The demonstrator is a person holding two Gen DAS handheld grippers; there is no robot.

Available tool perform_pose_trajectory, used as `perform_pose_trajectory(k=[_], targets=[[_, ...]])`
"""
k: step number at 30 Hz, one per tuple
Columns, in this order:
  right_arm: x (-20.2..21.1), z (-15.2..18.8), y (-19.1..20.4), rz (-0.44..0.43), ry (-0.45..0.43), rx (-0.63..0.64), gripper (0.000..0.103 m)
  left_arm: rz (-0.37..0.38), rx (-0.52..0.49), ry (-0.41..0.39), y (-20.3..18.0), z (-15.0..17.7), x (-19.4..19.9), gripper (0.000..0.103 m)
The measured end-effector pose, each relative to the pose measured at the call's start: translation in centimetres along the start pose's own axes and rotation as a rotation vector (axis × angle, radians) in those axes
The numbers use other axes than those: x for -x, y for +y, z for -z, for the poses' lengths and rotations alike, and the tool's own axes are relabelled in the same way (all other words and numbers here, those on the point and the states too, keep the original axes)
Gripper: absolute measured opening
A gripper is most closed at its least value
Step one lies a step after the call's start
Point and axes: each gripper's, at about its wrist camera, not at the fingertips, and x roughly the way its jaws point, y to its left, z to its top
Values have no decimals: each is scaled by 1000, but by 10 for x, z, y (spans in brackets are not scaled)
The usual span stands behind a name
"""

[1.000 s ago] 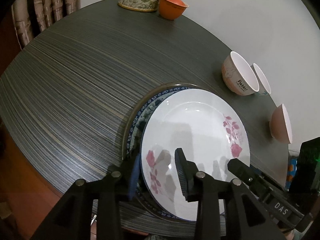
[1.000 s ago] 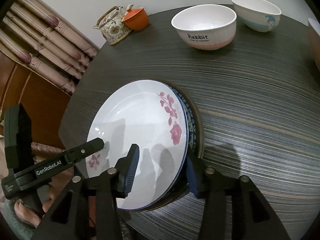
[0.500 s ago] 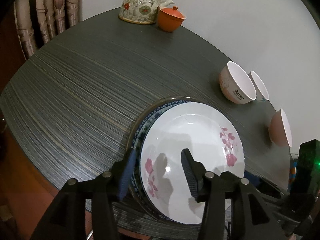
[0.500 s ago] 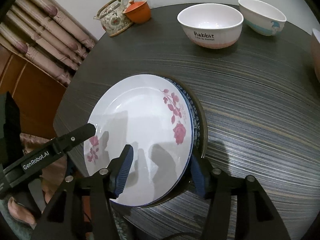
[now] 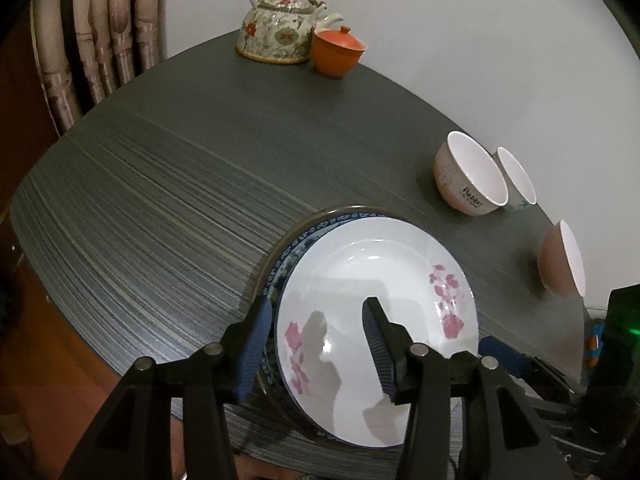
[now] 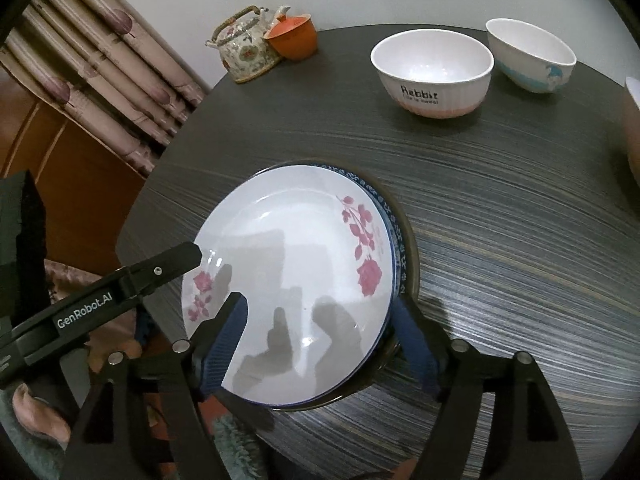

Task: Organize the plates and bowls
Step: 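Open the left tool and withdraw from the plate stack, then move the left tool to the rim of the large pink-rimmed bowl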

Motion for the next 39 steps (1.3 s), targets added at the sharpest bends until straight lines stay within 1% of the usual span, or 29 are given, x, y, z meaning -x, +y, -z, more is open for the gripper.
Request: perform_pose_trajectory(k=[6,9,16,24,31,33,35,37,39], targets=[[14,2,1,2,-46,4,73,-39,-45,-46,-11,0,9,48],[21,3,0,10,-66,11,73,-35,-56,-59,-17,-1,13,48],[39,8,-22,10,-101,-54,73,-16,-134,-74,-45,-1,23,48],[78,11,-61,23,-164,-118,73,39,-253,-74,-102,0,20,48],[114,21,-90,72,-214,-131,74,98,-377,-37,-169,9,6,48],[122,24,-101,74,-219,-151,74,125,-404,-25,-187,11,0,48],[132,28,-119,92,-232,-186,74,161,-405,2,-204,11,-7,48],[140,33,-137,114,-239,-231,74,167,-417,21,-221,11,-13,48],[148,34,-158,102,-242,-286,74,180,-436,21,-237,10,-19,48]])
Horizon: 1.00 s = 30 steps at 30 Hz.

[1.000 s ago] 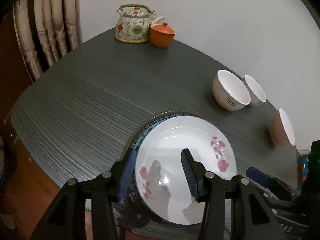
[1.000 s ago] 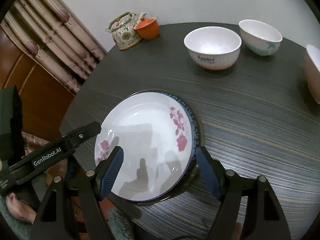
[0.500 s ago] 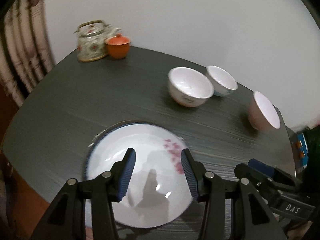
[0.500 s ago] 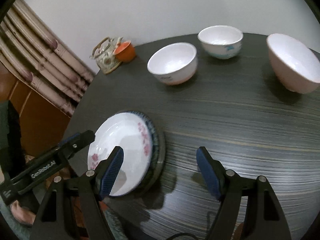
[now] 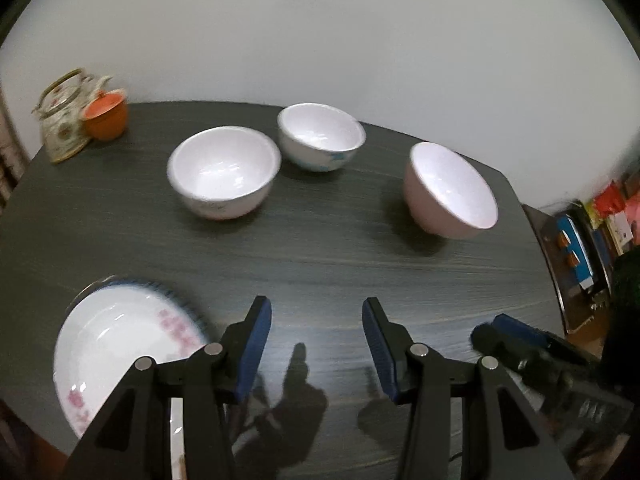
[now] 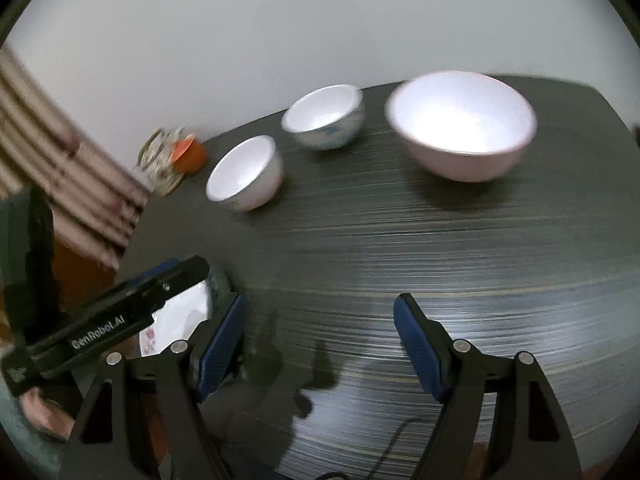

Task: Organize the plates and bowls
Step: 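Move the left tool to the rim of the large pink-rimmed bowl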

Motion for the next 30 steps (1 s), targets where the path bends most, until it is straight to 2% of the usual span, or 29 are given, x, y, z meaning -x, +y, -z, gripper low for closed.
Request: perform_pose_trajectory(k=[5,10,14,19,26,30], targets=[[19,-22,-58,79,-28,-124,74,1,-68,15,-33,-20,-20,48],[29,-52,-102,93,-18,-190,74,6,-91,22,-50,-36,-42,48],[35,-75,-113,137,-48,-152,78,29,-87,81,-61,-49,-64,48],[30,-100,-128,142,-69,-155,78,-13,-106,110,-76,-70,-83,48],[6,-123,-147,158,-31,-185,80,-30,-106,129,-90,-98,-105,48],[-11,-133,-151,195,0,-166,80,1,-55,168,-94,-115,-124,48]])
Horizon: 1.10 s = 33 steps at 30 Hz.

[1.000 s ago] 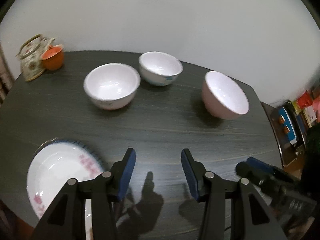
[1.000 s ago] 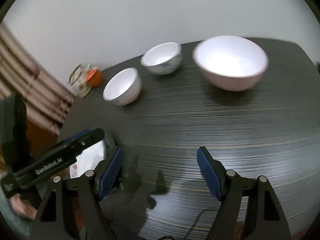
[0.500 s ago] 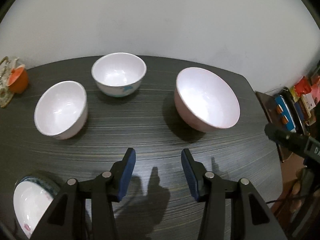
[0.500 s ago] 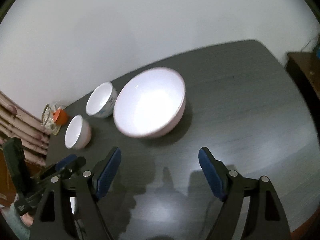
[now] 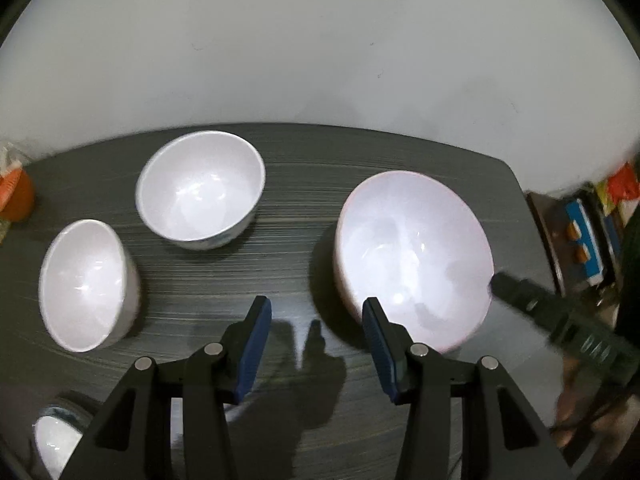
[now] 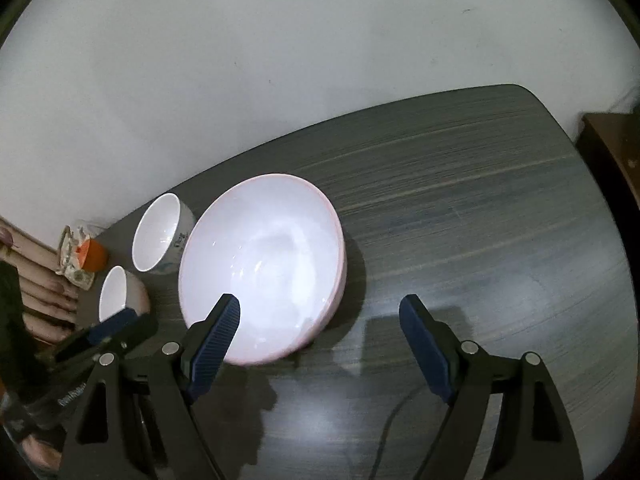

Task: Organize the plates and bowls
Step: 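Move the left tool to the rim of the large pink-rimmed bowl, then close the left tool on the pink-rimmed bowl rim and lift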

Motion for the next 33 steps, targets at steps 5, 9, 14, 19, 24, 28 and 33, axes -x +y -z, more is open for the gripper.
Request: perform_pose_trajectory(k=[5,9,14,19,24,28,33], targets=[[-18,-8,2,28,30,7,79,20,66,33,-2,-18,-21,48],[-33,-11,-3,23,69,-16,75,35,93,71,-1,-22,-35,48],[-45,-11,-4,43,94,-18,75,34,116,112,2,-26,-51,48],[-54,-11,-6,76,110,-18,68,28,125,137,1,-28,-62,48],[-59,-11,-7,66,125,-34,59,24,135,150,0,-29,-66,48],[-62,-8,-8,51,136,-53,50,33,127,151,0,-31,-65,43],[-66,-7,-12,45,154,-78,37,55,144,180,4,-29,-70,26]])
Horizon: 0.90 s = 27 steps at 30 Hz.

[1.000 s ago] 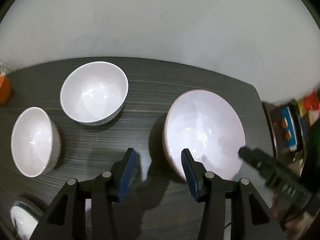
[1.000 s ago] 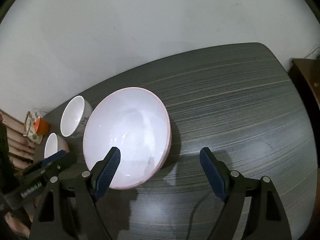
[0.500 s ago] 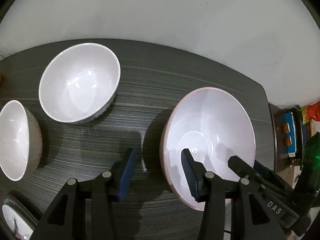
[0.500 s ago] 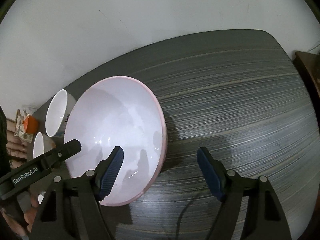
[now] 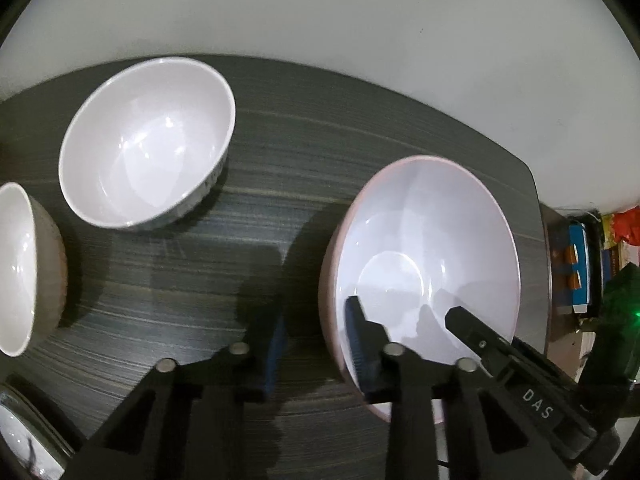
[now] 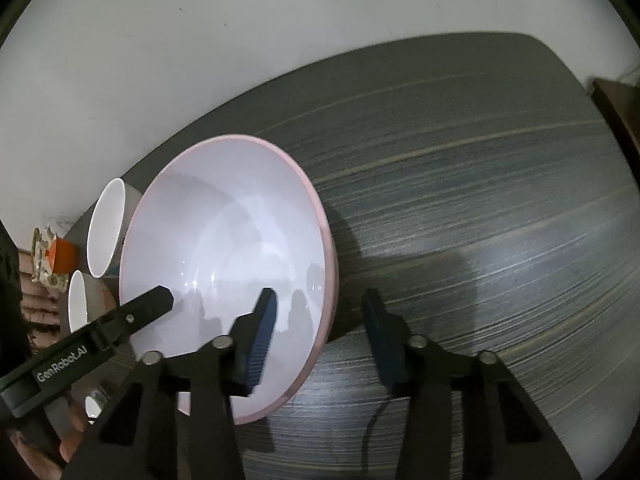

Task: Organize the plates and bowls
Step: 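Close the left tool on the pink-rimmed bowl rim and lift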

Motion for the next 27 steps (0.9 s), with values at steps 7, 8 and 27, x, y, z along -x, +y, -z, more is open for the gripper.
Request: perform_pose_trajectory(k=[7,8,27], targets=[[-1,0,-1,-11,3,-1,20,16,-25,-2,-6,3,2,16],[1,0,-5,-11,4,-2,20,13,-30,-3,-3,4,5,16],[43,40,23,-38,-12,39,20,-9,-34,-56,33,49,74,16]])
